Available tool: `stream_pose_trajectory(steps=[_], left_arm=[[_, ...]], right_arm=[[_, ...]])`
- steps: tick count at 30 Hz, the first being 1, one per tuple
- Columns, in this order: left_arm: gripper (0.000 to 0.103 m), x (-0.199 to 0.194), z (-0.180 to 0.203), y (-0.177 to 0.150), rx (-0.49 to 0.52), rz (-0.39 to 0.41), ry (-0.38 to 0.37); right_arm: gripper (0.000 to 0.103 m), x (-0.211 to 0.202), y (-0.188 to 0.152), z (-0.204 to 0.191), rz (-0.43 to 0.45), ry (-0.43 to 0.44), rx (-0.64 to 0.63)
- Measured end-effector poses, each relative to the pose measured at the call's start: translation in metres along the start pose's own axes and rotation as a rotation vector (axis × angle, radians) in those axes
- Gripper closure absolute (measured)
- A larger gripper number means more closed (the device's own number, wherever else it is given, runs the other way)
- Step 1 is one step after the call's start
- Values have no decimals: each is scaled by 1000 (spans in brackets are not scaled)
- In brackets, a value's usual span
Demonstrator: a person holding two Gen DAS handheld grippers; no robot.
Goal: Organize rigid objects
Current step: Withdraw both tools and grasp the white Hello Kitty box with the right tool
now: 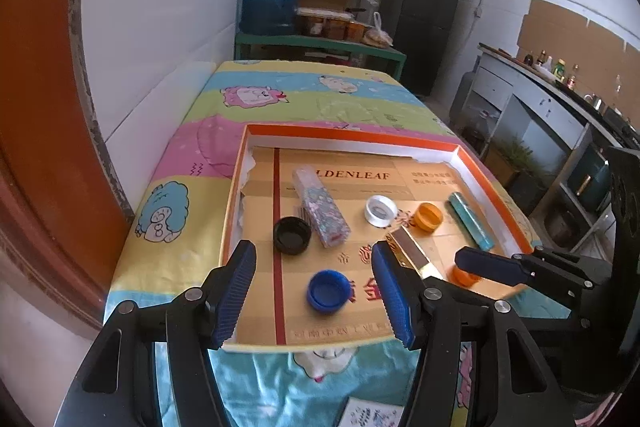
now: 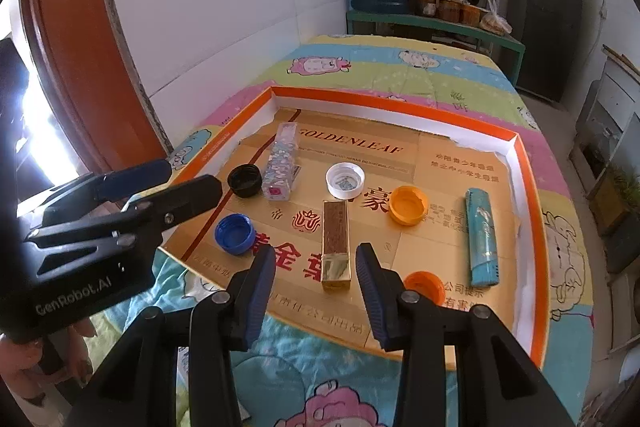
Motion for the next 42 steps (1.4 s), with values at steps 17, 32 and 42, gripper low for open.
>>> stream_pose_trajectory(steps=[17,32,42], left_arm=[[41,-52,-1,-16,-22,26,3],[41,-78,-18,-38,-69,21,17],[41,-81,-20,-45,-76,9,18]], right_arm=[[61,-26,-20,-17,-1,32,3],[61,-20,-67,-87,-102,211,-288],[78,-13,-79,-104,-142,181,-410]])
Point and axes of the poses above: each gripper's, at about its wrist camera, not at the fingertips, and x roughly the way its jaws point, z to its right, y to its top, the point moved 10 cm from there along x, roughly the way its jaws point, and after that the axes turned 6 degrees about -x, right-handed, at the moved point
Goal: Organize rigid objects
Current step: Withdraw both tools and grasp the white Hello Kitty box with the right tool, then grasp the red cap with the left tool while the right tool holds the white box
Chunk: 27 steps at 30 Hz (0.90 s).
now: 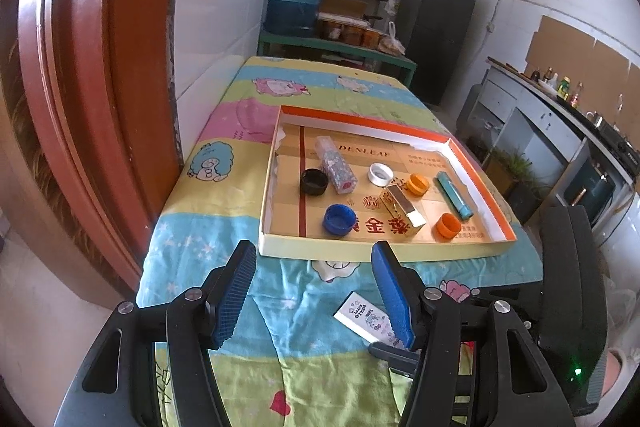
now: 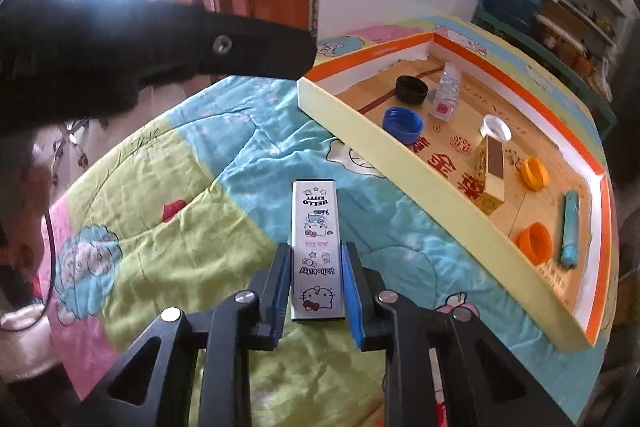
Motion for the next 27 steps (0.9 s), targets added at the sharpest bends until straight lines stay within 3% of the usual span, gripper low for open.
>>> stream_pose_trajectory(steps=[5,8,13,19,27], left_arm=[[41,1,7,-3,1,-6,-34],[41,4,21,-12,13,-36,-89],[41,16,77,-48,160,-127,-187],[41,18,143,-87,374,-148,-240],[40,35,161,-117,492,-190,-211]], right_arm=[[78,-17,-3,3,52,-36,72],[78,-44,-9,27,112,-119,169],[78,-86,-42,87,163,-258,393],[78,-111,-72,110,171,-292,479],[78,-125,-96,119,188,-290,523]])
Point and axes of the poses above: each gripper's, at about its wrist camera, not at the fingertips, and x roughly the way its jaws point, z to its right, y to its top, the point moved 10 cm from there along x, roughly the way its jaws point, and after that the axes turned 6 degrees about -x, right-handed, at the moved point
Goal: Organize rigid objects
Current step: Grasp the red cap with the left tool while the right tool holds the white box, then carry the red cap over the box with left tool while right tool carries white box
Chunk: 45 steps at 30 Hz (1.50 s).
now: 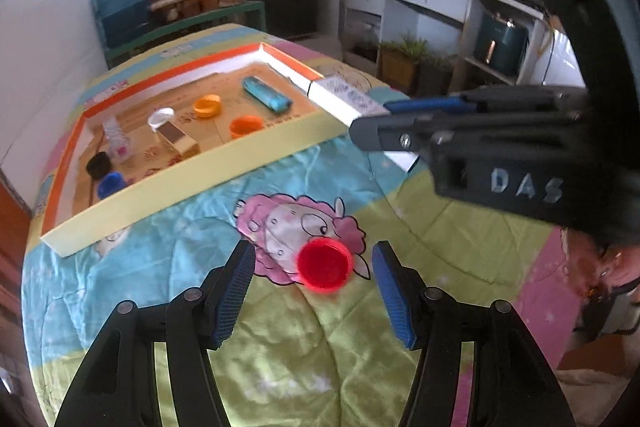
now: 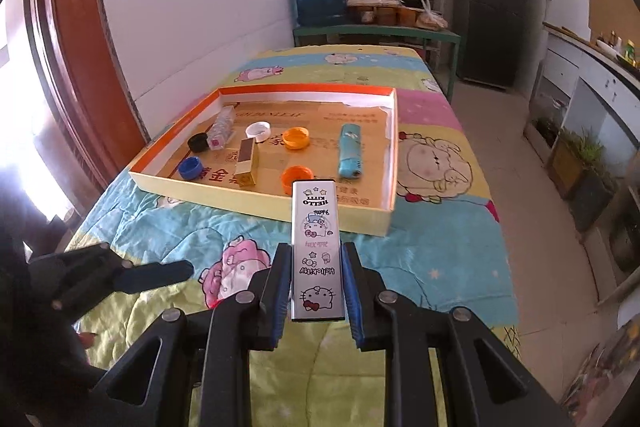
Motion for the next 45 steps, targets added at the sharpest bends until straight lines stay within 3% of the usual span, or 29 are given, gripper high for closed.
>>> stream_pose_trajectory(steps=[7,10,12,18,24,37,45], left_arm=[[40,14,-6,-2,-16,-34,22],[54,16,-14,-2,-49,-46,31],[73,15,-19,-1,-64,-40,40],[72,12,-19,-1,-64,-32,37],[72,1,-35,6,-137,-12,24],[72,-29,-104,35,-297,54,146],[72,-39,-135,53,-363,91,179]], right_arm=[[78,6,-2,4,-2,5,22],[78,9,-4,3,-10,7,24],[78,11,-5,1,-12,13,27],[78,17,-9,-7,-24,33,22],[78,18,-5,-19,-19,56,4],[78,18,32,-39,23,75,-52],[78,29,51,-52,29,86,-86]])
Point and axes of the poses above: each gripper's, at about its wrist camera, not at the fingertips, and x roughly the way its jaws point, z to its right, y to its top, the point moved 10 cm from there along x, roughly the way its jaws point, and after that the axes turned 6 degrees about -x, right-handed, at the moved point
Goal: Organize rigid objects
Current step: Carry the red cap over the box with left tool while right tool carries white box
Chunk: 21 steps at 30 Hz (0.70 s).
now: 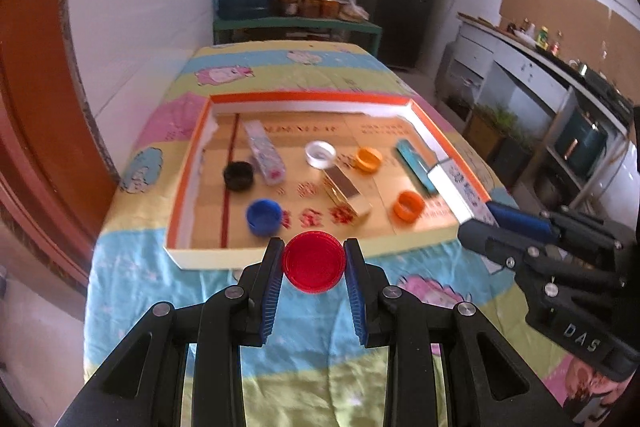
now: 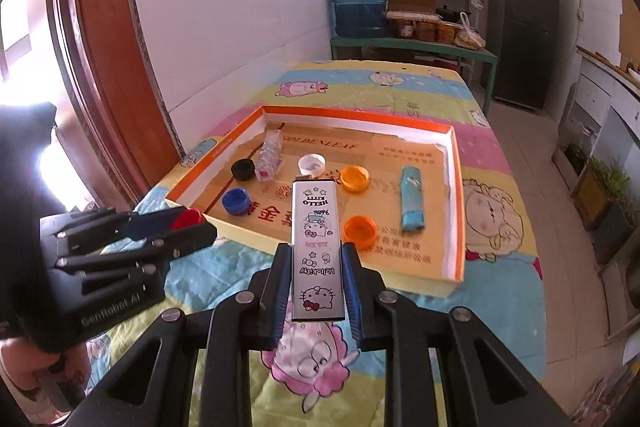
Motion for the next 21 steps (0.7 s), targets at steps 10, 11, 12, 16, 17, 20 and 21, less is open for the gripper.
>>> stream_pose_trajectory(steps=[10,11,12,16,17,20,21], left_arm=[[72,5,-21,39,-34,47,15],[72,6,-22,43,-34,51,15],[72,7,-23,47,-33,55,16],[72,12,-24,63,-22,68,16],[72,14,-24,66,-21,69,16],[72,23,-21,78,-6,68,15],[72,27,-20,82,-1,65,14]], right_arm=[[78,15,24,2,9,-7,-19],[78,16,27,3,10,-8,-20],[78,18,29,5,11,-11,-20],[78,27,39,14,10,-17,-16],[78,28,40,16,9,-18,-15],[78,35,47,23,7,-23,-14],[78,39,50,27,3,-25,-15]])
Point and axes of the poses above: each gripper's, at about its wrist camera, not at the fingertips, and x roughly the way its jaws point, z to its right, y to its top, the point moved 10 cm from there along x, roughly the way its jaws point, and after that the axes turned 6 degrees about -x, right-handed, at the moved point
